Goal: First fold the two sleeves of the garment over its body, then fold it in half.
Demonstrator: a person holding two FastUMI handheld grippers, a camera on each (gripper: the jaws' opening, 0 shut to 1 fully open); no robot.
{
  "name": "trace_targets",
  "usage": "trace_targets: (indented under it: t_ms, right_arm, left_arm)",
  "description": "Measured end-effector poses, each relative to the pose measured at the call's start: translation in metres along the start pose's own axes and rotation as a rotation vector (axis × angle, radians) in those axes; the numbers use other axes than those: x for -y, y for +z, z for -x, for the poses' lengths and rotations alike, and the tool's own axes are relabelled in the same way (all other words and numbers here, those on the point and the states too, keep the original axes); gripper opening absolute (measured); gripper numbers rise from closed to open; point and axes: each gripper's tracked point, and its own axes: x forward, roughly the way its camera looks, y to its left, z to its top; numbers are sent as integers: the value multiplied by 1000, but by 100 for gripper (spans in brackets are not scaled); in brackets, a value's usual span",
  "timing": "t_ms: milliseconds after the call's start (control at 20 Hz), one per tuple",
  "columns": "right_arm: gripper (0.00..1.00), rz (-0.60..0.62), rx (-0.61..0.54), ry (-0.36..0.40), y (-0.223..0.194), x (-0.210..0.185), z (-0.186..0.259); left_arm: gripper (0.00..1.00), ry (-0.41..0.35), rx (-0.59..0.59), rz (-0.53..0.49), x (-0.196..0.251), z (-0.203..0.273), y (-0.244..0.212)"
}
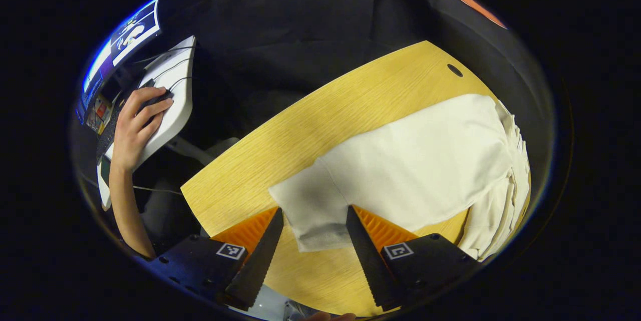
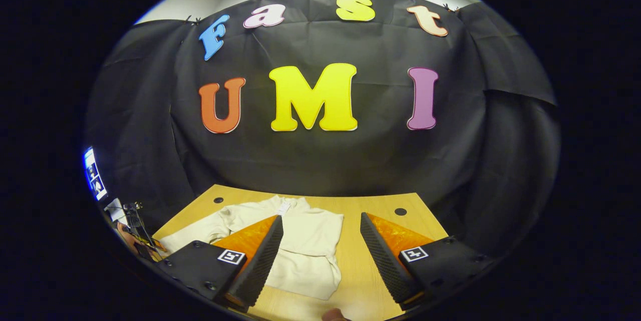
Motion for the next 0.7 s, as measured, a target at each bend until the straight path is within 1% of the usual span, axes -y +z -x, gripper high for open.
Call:
trace_targets:
  t_ms: [100,200,250,300,350,400,450,500,550,600,650,700]
  right_arm:
    - [96,4,-12,6,-3,-4,-5]
    - [96,-5,-42,24,-11,-11,-10]
    - [96,4,-50,27,-13,-13,-12]
    - [96,12,-54,33,-14,-15,-14]
    - [96,15,-54,40,-14,-18,-15]
    - [96,16,-56,46,-15,-20,-16]
    - [96,18,-57,52,-15,-22,-16]
    - [96,25,-58,57,-15,-24,-17]
    - [96,32,-61,60,-16,-25,-18]
    - [96,31,-67,63,-18,-24,-18]
    - [96,25,-74,64,-19,-24,-18]
    - [96,18,-78,62,-20,-23,-18]
  left_arm:
    - [84,9,-39,12,-1,-2,1]
    - [82,3,-67,2,0,-3,2]
    - [78,-4,-73,-16,2,-3,3]
    - [78,-5,-81,-24,3,-4,3]
    - [74,-5,-83,-24,3,-3,4]
    - [73,-6,-80,-25,5,-4,5]
    - [68,-14,-71,-27,9,-5,8]
    - [69,-20,-68,-39,12,-5,8]
    - [52,-25,-68,-37,13,-5,8]
    - [48,-32,-71,-42,15,-6,8]
    - [42,-41,-81,-49,17,-6,8]
    - [46,-51,-86,-50,19,-6,8]
